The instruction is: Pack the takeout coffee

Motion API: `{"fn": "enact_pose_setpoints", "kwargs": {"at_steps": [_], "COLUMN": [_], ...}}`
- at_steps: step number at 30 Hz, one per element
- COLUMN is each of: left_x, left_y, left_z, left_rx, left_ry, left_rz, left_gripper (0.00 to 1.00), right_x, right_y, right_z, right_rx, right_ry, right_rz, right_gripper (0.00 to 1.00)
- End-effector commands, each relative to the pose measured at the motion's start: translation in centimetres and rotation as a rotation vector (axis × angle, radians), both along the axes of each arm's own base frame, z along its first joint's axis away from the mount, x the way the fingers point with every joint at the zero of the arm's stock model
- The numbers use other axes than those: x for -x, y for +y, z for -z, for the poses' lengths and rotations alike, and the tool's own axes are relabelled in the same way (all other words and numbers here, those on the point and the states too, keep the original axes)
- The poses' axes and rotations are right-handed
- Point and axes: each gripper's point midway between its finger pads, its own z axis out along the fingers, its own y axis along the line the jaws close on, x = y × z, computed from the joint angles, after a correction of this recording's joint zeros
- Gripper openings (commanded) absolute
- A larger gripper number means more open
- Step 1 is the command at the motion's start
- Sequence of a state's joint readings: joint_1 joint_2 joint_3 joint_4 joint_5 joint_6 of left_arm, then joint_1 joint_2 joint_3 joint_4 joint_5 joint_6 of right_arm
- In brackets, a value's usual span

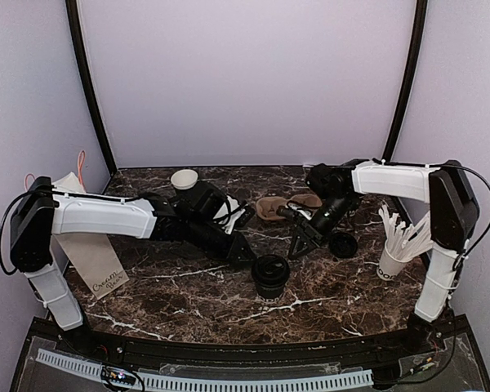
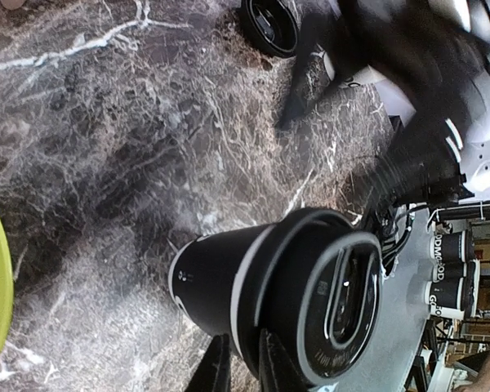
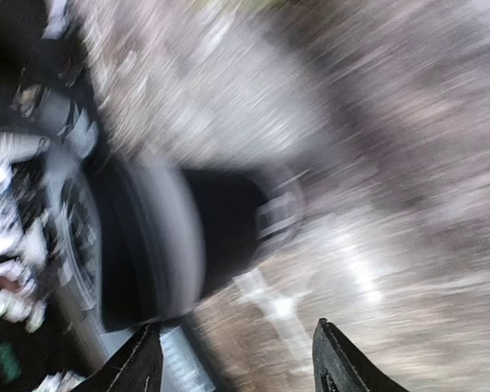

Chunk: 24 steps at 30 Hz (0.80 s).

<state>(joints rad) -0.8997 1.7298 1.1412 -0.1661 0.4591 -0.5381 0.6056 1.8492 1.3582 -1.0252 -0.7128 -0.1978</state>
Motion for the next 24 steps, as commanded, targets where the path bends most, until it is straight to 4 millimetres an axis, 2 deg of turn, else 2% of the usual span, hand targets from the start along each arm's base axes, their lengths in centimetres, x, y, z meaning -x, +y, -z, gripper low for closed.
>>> {"fn": "enact_pose_setpoints", "kwargs": {"at_steps": [1,6,9,13,19,21,22,23,24], "left_x": [1.9,2.0,1.2,0.3,0.0,0.5,1.7,1.3,2.7], "left_y": [3.7,2.0,1.2,0.7,0.5,0.1,-0.5,-0.5,-1.1], "left_z": [4.2,-0.1,-2.9,-6.1,-8.3,-9.2,-9.7,-10.1,-10.0], "left_rx": [-0.182,-0.038,0.023,0.088,0.126,0.128,0.127,0.079,0.042], "left_ry": [0.111,0.077,0.012,-0.066,-0.185,-0.33,-0.391,-0.532,-0.596], "left_rz": [-0.046,-0.017,-0.02,-0.027,0.013,0.099,0.15,0.186,0.242], "left_gripper": [0.16,0.24,0.36,0.44,0.5,0.56,0.59,0.67,0.77], "right_x": [-8.4,-7.4,-7.1,-6.2,-4.6,-4.3,-4.2,-4.1,-4.1], "right_y": [-2.9,-1.4,-1.1,-1.1,-1.7,-2.0,-2.2,-2.3,-2.5], "right_z": [3.6,1.2,-0.8,-3.1,-5.4,-6.2,-6.7,-7.3,-7.8], "right_rx": [0.165,0.036,-0.014,-0.071,-0.115,-0.12,-0.126,-0.135,-0.145], "right_ry": [-0.267,-0.246,-0.278,-0.315,-0.365,-0.394,-0.413,-0.438,-0.463], "right_rz": [0.106,0.068,0.046,0.016,-0.04,-0.053,-0.061,-0.067,-0.071], "right_gripper": [0.62,0.62,0.63,0.63,0.65,0.65,0.65,0.66,0.67]}}
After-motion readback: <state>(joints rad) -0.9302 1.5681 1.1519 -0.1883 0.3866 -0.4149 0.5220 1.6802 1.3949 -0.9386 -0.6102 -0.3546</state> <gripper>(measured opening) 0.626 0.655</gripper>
